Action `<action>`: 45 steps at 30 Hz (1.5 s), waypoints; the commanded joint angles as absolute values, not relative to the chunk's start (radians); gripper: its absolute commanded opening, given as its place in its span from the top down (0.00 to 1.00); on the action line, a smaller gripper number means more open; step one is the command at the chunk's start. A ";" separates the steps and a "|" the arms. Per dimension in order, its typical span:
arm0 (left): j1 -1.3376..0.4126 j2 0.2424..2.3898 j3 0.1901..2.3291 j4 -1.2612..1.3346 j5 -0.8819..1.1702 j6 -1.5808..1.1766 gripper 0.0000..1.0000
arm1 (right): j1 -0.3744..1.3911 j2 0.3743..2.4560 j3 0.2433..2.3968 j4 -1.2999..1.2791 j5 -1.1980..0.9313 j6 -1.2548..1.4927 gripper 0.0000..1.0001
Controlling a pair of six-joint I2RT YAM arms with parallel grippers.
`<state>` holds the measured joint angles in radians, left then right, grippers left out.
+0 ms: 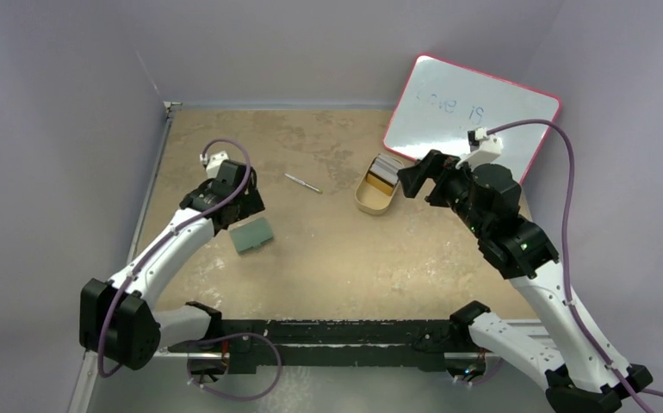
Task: Put the credit cards into the card holder
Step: Move the card holder to the center of the board.
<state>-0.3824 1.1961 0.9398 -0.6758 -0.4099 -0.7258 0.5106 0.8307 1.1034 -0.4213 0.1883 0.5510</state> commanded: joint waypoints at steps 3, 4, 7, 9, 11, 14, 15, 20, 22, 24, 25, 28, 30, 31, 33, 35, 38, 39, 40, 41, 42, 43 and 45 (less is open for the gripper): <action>-0.313 1.287 0.886 -0.617 -0.437 -0.767 0.18 | 0.516 0.812 1.079 -0.376 0.150 0.537 0.01; -0.313 1.306 0.878 -0.607 -0.433 -0.768 0.18 | 0.516 0.815 1.077 -0.377 0.143 0.533 0.01; -0.313 1.355 0.850 -0.583 -0.430 -0.765 0.19 | 0.516 0.831 1.081 -0.391 0.140 0.527 0.01; -0.313 1.382 0.827 -0.558 -0.409 -0.755 0.20 | 0.517 0.847 1.082 -0.408 0.147 0.525 0.01; -0.314 1.410 0.810 -0.537 -0.350 -0.747 0.25 | 0.516 0.860 1.081 -0.429 0.156 0.541 0.01; -0.325 1.429 0.786 -0.496 -0.217 -0.749 0.35 | 0.515 0.883 1.084 -0.465 0.138 0.597 0.02; -0.339 1.427 0.779 -0.482 -0.179 -0.758 0.37 | 0.516 0.891 1.086 -0.473 0.121 0.614 0.02; -0.526 1.400 0.808 -0.455 -0.169 -0.827 0.40 | 0.516 0.905 1.076 -0.455 0.114 0.631 0.04; -0.583 1.402 0.837 -0.457 -0.175 -0.842 0.41 | 0.516 0.907 1.072 -0.470 0.098 0.641 0.04; -0.625 1.398 0.869 -0.471 -0.194 -0.837 0.41 | 0.516 0.903 1.074 -0.473 0.099 0.650 0.04; -0.640 1.396 0.887 -0.482 -0.207 -0.819 0.41 | 0.516 0.901 1.074 -0.473 0.100 0.649 0.04; -0.682 1.391 0.942 -0.530 -0.268 -0.737 0.41 | 0.516 0.886 1.071 -0.463 0.102 0.644 0.04; -0.705 1.399 0.969 -0.568 -0.319 -0.681 0.41 | 0.516 0.873 1.064 -0.455 0.104 0.640 0.04; -0.713 1.407 0.981 -0.591 -0.353 -0.657 0.41 | 0.517 0.865 1.060 -0.452 0.104 0.637 0.04; -0.730 1.429 0.998 -0.622 -0.388 -0.614 0.41 | 0.516 0.851 1.052 -0.449 0.104 0.638 0.04; -0.748 1.451 1.004 -0.634 -0.410 -0.582 0.41 | 0.516 0.841 1.047 -0.449 0.104 0.637 0.04; -0.779 1.493 1.010 -0.638 -0.435 -0.564 0.41 | 0.516 0.836 1.045 -0.457 0.114 0.636 0.04; -0.788 1.506 1.010 -0.640 -0.442 -0.565 0.41 | 0.516 0.838 1.047 -0.460 0.118 0.634 0.04; -0.794 1.521 1.007 -0.641 -0.446 -0.569 0.41 | 0.516 0.842 1.050 -0.462 0.120 0.632 0.04; -0.799 1.536 1.006 -0.641 -0.448 -0.571 0.41 | 0.516 0.845 1.053 -0.466 0.124 0.632 0.04; -0.808 1.548 1.002 -0.636 -0.448 -0.571 0.41 | 0.516 0.847 1.056 -0.468 0.128 0.629 0.04; -0.819 1.558 0.998 -0.628 -0.448 -0.569 0.41 | 0.516 0.847 1.057 -0.469 0.129 0.627 0.04; -0.841 1.571 0.990 -0.613 -0.442 -0.566 0.41 | 0.516 0.841 1.051 -0.465 0.134 0.626 0.04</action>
<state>-0.8066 1.5562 0.9798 -0.6270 -0.4065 -0.5983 0.5106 0.8467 1.0431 -0.4767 0.1131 0.6289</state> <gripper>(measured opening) 0.593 0.961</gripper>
